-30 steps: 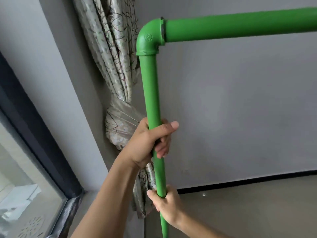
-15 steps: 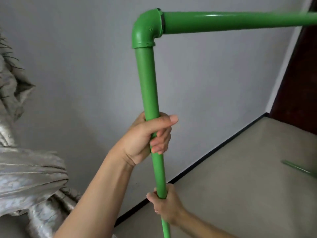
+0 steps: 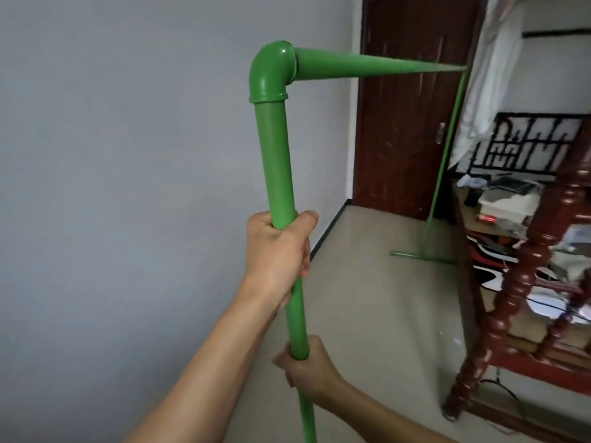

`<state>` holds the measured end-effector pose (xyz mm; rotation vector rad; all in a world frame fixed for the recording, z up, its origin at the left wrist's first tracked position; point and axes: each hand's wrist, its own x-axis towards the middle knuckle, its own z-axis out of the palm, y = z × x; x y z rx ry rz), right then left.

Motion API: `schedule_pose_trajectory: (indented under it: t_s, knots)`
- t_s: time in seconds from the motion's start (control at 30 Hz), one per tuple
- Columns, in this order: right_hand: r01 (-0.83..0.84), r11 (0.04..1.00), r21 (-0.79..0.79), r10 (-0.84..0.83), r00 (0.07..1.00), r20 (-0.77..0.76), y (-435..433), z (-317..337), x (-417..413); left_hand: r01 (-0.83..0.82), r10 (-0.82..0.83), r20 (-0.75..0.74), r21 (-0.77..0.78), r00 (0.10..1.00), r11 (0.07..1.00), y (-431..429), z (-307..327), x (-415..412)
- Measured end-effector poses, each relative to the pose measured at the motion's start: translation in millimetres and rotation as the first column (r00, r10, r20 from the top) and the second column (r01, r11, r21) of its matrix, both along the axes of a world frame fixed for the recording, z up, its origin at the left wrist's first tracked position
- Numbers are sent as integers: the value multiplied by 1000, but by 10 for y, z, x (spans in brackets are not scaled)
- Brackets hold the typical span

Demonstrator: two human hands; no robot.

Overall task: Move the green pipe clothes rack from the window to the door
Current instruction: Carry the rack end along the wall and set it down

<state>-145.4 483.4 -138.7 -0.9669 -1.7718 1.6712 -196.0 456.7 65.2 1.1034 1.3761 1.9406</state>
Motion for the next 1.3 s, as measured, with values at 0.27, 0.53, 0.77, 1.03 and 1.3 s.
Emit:
schedule_pose_trajectory:
  t_s: [0.27,0.53,0.77,1.03,1.3]
  knots:
    - [395,919,19,-395,918,22,846,48,-219,70,-71,-56,-19,996,997,1087,-16,-186]
    - [508,860,46,-510,857,72,1709,61,-387,152,-154,-90,-31,984,988,1991,-61,-327]
    - [491,870,51,-494,867,67,2776,58,-529,215,-219,-108,-47,970,975,3020,-46,-506]
    - [429,903,29,-429,898,97,4128,66,-604,194,-210,-165,-105,964,975,4291,-17,-618]
    - [417,909,20,-416,900,126,5286,118,-655,223,-236,-183,-88,954,971,5304,-187,-684]
